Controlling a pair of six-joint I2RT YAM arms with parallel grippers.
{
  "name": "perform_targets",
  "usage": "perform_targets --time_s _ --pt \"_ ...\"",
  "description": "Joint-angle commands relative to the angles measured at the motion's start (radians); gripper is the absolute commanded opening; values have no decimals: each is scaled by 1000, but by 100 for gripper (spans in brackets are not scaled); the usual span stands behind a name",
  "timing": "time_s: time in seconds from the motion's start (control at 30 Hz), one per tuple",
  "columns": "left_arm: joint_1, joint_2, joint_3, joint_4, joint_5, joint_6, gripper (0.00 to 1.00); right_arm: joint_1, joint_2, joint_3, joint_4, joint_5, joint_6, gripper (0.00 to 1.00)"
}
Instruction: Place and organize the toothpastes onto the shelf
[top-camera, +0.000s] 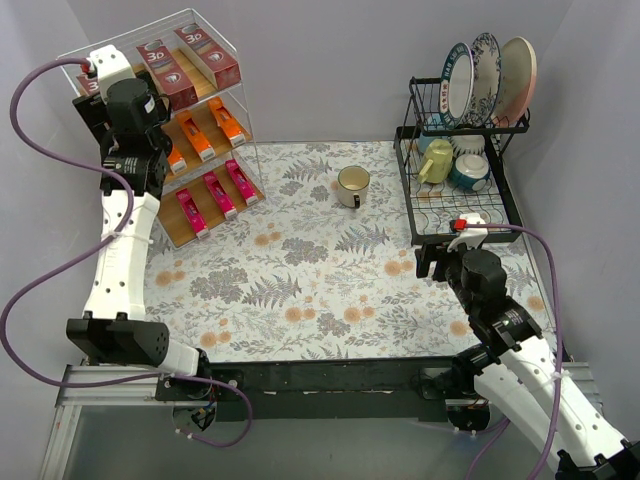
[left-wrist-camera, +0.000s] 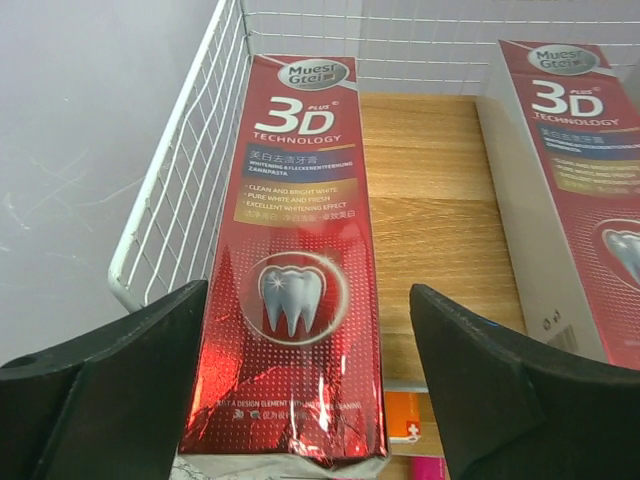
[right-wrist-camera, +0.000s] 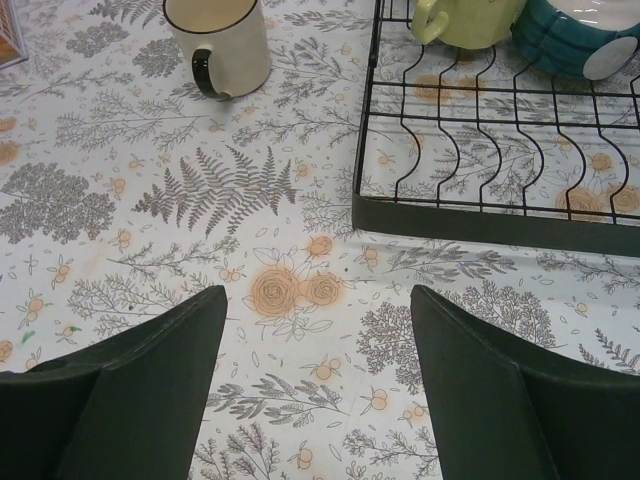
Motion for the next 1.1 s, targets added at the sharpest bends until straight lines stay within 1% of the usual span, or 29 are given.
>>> perform_targets --time_s 0.0,0.03,0.13,0.17,0.27,0.37,0.4,0.5,0.57,0.6,0.67,0.7,0.8,0.83,0.97,1.07 --pt "9 -99 3 -2 50 -7 84 -2 0 3 52 -9 -2 82" --pt "9 -107 9 -3 68 -13 88 -3 0 3 52 -9 -4 82" --pt "9 -142 44 -48 126 -39 95 -2 1 4 53 -9 -4 82" --pt "9 -156 52 -60 186 -77 98 -3 4 6 53 -11 -4 82" --pt "9 -236 59 -88 332 -134 98 -2 3 21 47 -11 -4 82" --pt "8 -323 47 -103 398 -165 98 -2 -5 43 40 1 -5 84" --pt "6 -348 40 -103 439 -180 98 -2 -8 50 38 9 -2 84" --pt "-17 -452 -17 -85 478 -182 98 -2 -14 99 21 52 -11 85" --pt "-38 -520 -54 -71 472 -181 98 -2 -17 130 7 93 -31 86" --pt "-43 -582 -89 -59 461 -179 98 -3 -19 162 6 106 -37 87" --pt "-49 -638 -114 -52 441 -178 98 -2 -25 192 3 145 -59 87" --pt "-49 -696 -135 -52 421 -175 98 -2 -28 216 4 156 -65 87" --pt "-52 -780 -175 -40 385 -147 98 -2 -40 270 10 195 -83 88" --pt "-52 -837 -203 -34 334 -141 98 -2 -45 281 12 205 -86 89" --pt "-64 -932 -233 -5 237 -115 98 -3 -68 320 33 262 -122 89" --pt "-71 -989 -276 35 202 -84 98 -2 -80 345 50 300 -151 90"
